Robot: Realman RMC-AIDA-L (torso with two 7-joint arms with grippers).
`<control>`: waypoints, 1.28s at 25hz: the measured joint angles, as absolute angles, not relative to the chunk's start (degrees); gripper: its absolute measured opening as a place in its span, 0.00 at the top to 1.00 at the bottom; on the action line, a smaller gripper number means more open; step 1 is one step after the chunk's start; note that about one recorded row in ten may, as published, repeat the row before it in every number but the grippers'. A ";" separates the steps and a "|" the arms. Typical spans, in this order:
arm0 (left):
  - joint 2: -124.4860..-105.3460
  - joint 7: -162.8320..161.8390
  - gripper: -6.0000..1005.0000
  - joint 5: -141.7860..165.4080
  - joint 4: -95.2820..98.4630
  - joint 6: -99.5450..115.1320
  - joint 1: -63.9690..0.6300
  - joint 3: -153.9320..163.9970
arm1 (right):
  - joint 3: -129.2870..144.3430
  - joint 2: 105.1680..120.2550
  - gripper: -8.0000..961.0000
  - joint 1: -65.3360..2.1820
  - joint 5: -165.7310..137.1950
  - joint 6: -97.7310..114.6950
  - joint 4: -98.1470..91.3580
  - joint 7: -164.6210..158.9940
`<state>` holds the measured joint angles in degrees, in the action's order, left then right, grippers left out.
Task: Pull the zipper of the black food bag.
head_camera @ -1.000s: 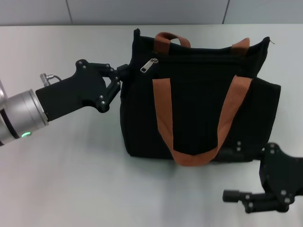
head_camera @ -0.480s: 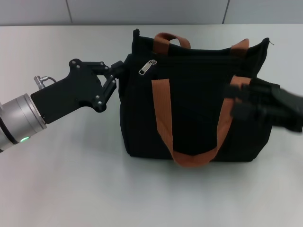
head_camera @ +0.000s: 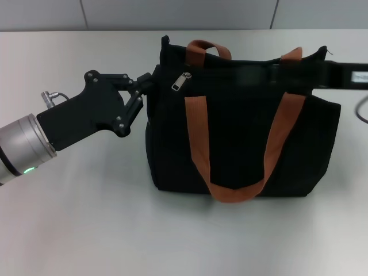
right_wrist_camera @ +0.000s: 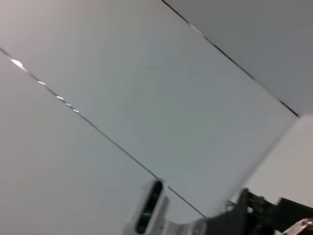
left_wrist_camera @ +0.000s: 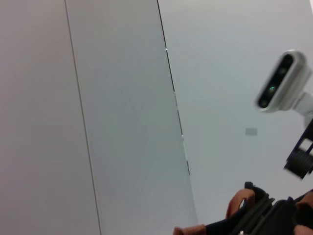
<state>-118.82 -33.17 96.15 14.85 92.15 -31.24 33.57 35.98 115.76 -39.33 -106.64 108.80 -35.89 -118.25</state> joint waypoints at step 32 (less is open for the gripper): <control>-118.83 -32.92 0.98 95.45 15.47 94.37 -33.24 34.20 | 52.38 115.29 0.53 -48.80 -110.83 90.25 -36.87 -134.10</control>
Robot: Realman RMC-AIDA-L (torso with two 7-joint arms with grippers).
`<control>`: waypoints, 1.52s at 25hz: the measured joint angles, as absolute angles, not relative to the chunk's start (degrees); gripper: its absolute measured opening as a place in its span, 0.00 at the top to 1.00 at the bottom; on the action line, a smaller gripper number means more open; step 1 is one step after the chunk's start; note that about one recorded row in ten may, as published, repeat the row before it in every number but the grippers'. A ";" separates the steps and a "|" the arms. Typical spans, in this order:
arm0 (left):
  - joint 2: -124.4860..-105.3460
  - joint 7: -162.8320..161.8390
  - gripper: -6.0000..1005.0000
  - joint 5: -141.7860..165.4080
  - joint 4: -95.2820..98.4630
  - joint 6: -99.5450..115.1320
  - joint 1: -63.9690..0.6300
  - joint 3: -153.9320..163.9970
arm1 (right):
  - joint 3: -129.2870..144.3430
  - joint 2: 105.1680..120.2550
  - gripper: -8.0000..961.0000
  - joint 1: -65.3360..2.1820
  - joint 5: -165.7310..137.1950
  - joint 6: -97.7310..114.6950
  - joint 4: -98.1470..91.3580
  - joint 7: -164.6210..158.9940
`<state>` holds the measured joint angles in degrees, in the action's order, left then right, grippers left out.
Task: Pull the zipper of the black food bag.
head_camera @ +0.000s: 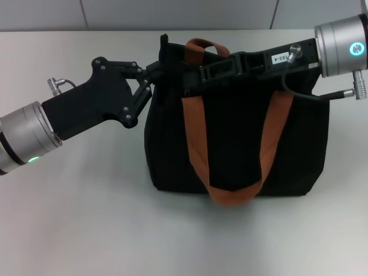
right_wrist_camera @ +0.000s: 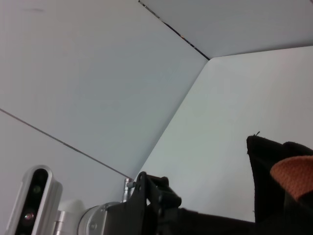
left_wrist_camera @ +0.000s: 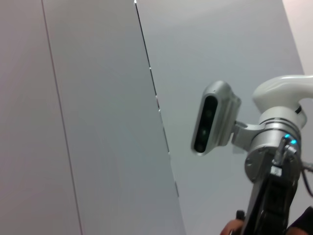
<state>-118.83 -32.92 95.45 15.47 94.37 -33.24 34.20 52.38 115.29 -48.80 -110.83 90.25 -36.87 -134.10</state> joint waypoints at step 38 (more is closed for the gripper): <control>-118.95 -34.61 0.98 95.53 14.91 95.32 -35.46 34.19 | 56.42 116.28 0.78 -48.74 -110.82 88.21 -41.49 -132.89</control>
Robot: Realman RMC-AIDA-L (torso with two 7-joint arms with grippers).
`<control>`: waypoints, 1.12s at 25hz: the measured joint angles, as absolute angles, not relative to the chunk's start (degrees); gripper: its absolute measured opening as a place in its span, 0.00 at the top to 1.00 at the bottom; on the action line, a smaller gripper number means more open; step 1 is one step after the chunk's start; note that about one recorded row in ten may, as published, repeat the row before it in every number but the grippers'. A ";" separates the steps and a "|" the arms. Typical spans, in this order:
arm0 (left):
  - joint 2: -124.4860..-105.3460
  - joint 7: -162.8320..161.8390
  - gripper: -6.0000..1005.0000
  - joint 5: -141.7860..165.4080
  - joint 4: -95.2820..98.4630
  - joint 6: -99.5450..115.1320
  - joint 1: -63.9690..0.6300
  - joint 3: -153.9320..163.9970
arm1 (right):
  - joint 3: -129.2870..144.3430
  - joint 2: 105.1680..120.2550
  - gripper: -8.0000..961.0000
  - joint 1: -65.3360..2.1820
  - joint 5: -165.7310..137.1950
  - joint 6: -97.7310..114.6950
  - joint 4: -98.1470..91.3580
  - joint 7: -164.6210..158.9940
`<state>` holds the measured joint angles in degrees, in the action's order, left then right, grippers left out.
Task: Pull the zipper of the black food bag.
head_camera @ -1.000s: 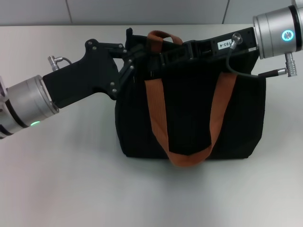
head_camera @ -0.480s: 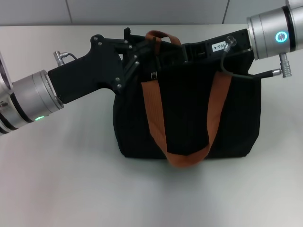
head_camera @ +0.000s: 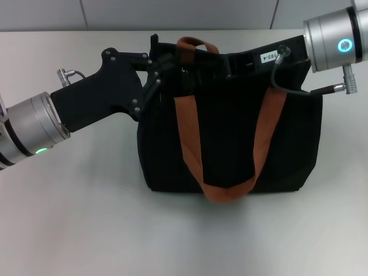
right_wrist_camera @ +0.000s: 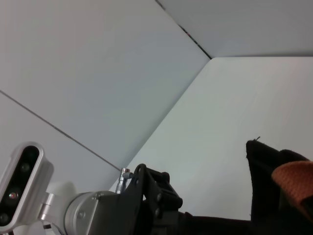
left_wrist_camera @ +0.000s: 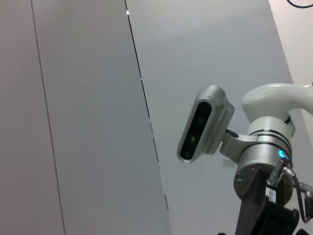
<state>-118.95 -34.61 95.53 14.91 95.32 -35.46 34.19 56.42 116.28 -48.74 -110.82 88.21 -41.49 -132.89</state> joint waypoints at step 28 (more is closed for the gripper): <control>-118.73 -34.63 0.98 94.73 14.82 97.02 -33.44 33.35 | 58.99 117.63 0.99 -46.55 -115.62 86.37 -50.70 -137.48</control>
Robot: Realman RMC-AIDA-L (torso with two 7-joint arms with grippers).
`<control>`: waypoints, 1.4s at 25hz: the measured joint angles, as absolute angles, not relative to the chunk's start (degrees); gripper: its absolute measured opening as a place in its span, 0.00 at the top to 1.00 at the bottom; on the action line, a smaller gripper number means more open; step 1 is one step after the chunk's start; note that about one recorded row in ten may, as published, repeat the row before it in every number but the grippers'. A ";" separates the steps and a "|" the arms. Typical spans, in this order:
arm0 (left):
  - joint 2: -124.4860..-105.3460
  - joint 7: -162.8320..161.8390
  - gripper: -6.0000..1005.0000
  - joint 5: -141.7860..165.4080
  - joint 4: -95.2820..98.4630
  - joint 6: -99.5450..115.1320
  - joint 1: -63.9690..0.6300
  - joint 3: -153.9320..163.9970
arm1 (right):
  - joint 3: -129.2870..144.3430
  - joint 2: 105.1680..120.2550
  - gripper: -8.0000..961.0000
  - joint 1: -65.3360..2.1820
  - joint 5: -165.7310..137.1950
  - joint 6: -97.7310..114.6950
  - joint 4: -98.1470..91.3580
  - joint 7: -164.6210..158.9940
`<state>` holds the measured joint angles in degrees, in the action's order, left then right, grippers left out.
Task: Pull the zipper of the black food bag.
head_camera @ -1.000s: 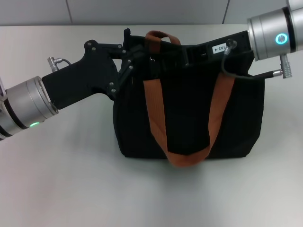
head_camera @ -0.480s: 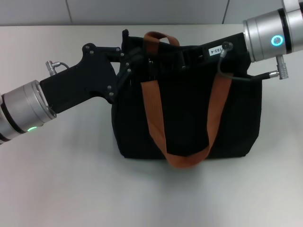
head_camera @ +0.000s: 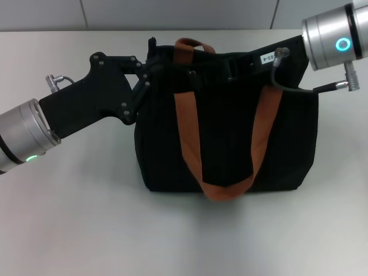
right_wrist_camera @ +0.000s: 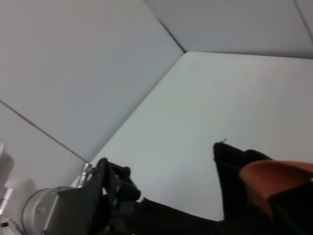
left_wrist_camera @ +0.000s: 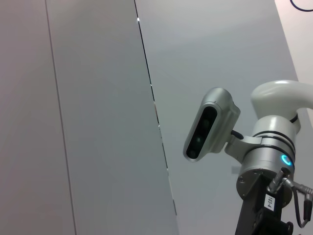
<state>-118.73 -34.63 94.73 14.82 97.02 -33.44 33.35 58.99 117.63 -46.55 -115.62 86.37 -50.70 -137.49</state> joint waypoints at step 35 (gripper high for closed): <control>-118.39 -36.12 0.98 93.00 16.52 94.57 -32.46 32.39 | 53.49 119.42 0.99 -31.31 -127.67 92.21 -80.59 -149.65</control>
<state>-118.39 -36.12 93.00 16.52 94.57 -32.46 32.39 53.49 119.42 -31.31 -127.67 92.21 -80.59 -149.65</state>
